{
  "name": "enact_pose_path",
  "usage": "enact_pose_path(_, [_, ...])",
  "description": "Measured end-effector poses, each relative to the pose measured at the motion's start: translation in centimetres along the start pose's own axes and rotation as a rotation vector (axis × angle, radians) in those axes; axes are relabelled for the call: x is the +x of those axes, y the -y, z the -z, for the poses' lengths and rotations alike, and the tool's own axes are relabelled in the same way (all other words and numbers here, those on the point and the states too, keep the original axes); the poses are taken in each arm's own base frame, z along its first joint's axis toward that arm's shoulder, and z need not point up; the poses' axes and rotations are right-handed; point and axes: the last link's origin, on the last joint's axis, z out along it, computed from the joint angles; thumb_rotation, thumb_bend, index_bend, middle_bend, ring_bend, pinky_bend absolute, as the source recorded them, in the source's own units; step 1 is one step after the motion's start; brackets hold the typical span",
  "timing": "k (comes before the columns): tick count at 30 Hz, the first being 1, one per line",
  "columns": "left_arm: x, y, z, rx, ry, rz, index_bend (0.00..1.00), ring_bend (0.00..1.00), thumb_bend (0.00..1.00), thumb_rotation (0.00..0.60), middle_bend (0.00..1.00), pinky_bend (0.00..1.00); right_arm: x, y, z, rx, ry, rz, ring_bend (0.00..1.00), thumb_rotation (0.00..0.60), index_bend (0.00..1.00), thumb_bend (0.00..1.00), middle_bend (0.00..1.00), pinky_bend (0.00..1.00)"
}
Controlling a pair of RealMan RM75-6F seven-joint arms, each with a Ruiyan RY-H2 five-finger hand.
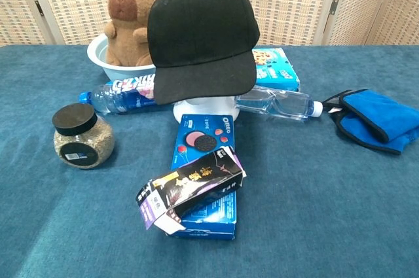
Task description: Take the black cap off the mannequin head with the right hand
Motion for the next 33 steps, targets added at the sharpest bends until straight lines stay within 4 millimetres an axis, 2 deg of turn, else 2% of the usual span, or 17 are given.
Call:
enact_pose_path(6, [0.1, 0.0, 0.2, 0.002, -0.004, 0.002, 0.1, 0.0, 0.62, 0.6, 0.0, 0.0, 0.0, 2.6, -3.1, 0.139, 0.002, 0.026, 0.17, 0.6, 0.31, 0.0, 0.29, 0.17])
enact_pose_path(19, [0.1, 0.1, 0.2, 0.006, -0.004, -0.005, 0.1, 0.0, 0.62, 0.6, 0.0, 0.0, -1.5, 10.3, -9.9, 0.428, -0.052, 0.018, 0.15, 0.6, 0.31, 0.0, 0.26, 0.17])
enact_pose_path(25, [0.1, 0.1, 0.3, 0.012, -0.004, -0.005, 0.1, 0.0, 0.62, 0.6, 0.0, 0.0, -2.7, 12.9, -11.8, 0.506, -0.086, 0.013, 0.11, 0.6, 0.31, 0.0, 0.24, 0.13])
enact_pose_path(33, [0.2, 0.0, 0.3, 0.008, -0.003, 0.005, 0.1, 0.0, 0.62, 0.6, 0.0, 0.0, -3.9, 16.0, -13.8, 0.582, -0.146, 0.019, 0.11, 0.6, 0.31, 0.0, 0.24, 0.13])
